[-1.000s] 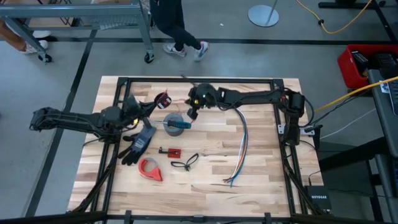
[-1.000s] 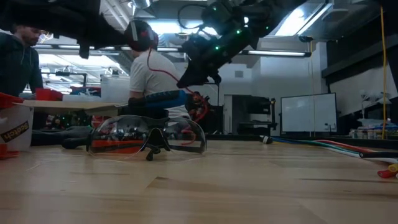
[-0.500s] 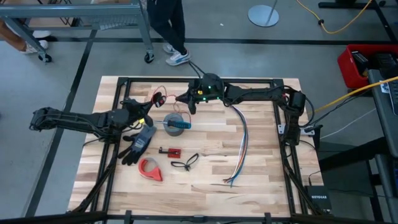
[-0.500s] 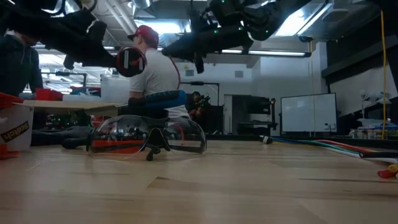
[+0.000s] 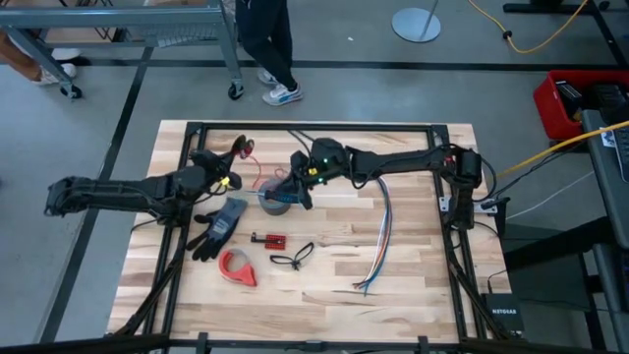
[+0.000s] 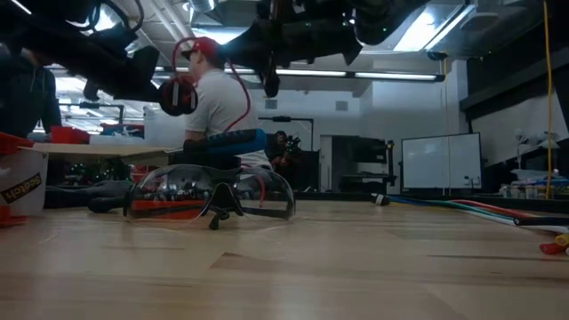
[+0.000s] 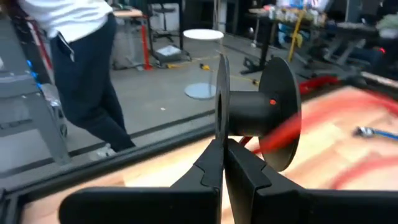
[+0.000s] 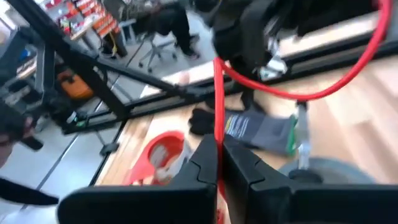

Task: Coil cords
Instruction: Uncoil the red wire from the black spool

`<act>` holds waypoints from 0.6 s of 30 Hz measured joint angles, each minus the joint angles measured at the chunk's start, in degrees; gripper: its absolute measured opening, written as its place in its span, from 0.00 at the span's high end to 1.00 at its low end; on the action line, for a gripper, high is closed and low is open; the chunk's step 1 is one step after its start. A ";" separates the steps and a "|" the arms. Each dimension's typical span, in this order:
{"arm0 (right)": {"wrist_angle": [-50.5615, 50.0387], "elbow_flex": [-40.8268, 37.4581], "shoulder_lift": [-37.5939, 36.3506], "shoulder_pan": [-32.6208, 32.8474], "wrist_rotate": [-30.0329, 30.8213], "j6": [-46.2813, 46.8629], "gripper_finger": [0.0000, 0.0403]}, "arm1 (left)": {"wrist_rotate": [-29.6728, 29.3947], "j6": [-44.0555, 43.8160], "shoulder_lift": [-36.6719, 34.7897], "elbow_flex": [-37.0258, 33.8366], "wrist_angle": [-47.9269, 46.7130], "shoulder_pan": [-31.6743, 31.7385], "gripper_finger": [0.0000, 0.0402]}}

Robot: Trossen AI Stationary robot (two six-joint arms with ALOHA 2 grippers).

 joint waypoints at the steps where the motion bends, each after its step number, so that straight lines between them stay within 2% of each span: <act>1: -0.93 0.00 0.00 0.35 0.16 -0.03 0.98 | -0.17 0.88 -0.01 0.00 1.25 0.50 1.00; 5: -5.89 0.00 0.00 1.50 2.61 -0.89 0.98 | -0.33 5.76 0.00 0.00 8.13 2.34 1.00; 12: -15.18 0.00 0.00 1.81 12.79 -4.69 0.98 | -0.10 14.33 -0.02 -0.01 20.48 3.21 1.00; 18: -19.80 0.00 0.00 0.88 22.45 -8.01 0.98 | 4.98 15.42 -0.02 0.00 25.40 3.21 1.00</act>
